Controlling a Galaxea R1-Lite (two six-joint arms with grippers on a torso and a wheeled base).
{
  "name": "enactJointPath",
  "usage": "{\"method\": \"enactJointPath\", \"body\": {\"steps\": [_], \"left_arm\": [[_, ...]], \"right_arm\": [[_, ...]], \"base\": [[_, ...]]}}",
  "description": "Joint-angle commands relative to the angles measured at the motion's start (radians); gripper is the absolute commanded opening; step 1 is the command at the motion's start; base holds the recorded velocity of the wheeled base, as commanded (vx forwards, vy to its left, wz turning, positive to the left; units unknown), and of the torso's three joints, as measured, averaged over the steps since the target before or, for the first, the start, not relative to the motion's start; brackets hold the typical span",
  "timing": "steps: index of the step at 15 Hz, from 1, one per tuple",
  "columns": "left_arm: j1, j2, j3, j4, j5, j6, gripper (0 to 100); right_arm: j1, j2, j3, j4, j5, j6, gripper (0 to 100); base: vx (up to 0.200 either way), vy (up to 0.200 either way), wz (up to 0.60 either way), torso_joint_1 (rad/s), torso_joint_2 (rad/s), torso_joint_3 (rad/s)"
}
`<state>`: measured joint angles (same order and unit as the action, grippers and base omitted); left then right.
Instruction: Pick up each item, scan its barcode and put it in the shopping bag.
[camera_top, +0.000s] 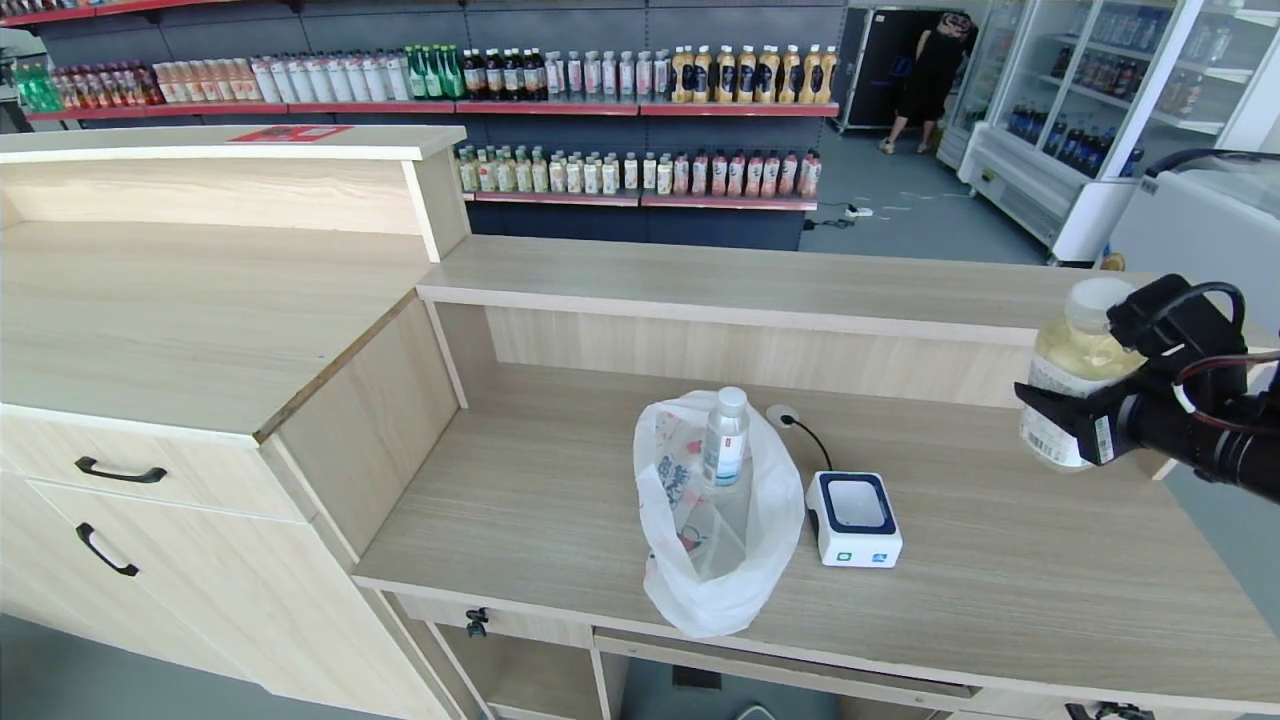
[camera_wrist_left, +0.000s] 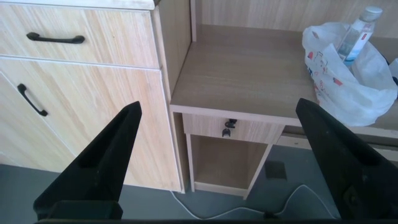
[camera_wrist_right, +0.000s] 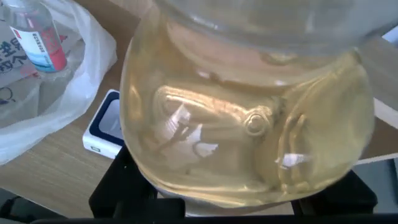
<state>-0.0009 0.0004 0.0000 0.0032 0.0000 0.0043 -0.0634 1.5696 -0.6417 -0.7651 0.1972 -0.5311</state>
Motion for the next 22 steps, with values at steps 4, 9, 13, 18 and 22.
{"method": "enactJointPath", "body": {"steps": [4,9,13,18,22], "left_arm": [[0.001,0.000,0.000,0.000,0.000,0.000,100],[0.001,0.000,0.000,0.000,0.000,0.000,100],[0.001,0.000,0.000,0.000,0.000,0.000,100],[0.001,0.000,0.000,0.000,0.000,0.000,100],[0.001,0.000,0.000,0.000,0.000,0.000,100]], "right_arm": [[0.108,0.043,0.002,0.013,0.232,0.049,0],[0.073,0.162,0.004,0.053,0.680,-0.029,0],[-0.004,0.319,-0.003,0.061,0.754,-0.171,0],[-0.007,0.437,-0.016,0.053,0.781,-0.195,0],[-0.006,0.570,-0.064,0.055,0.855,-0.297,0]], "base": [[0.000,0.000,0.45,0.005,0.00,0.001],[0.000,0.000,0.00,0.000,0.00,0.000],[0.000,0.000,0.00,0.000,0.00,0.000],[0.000,0.000,0.00,0.000,0.00,0.000],[0.000,0.000,0.00,0.000,0.00,0.000]]}}
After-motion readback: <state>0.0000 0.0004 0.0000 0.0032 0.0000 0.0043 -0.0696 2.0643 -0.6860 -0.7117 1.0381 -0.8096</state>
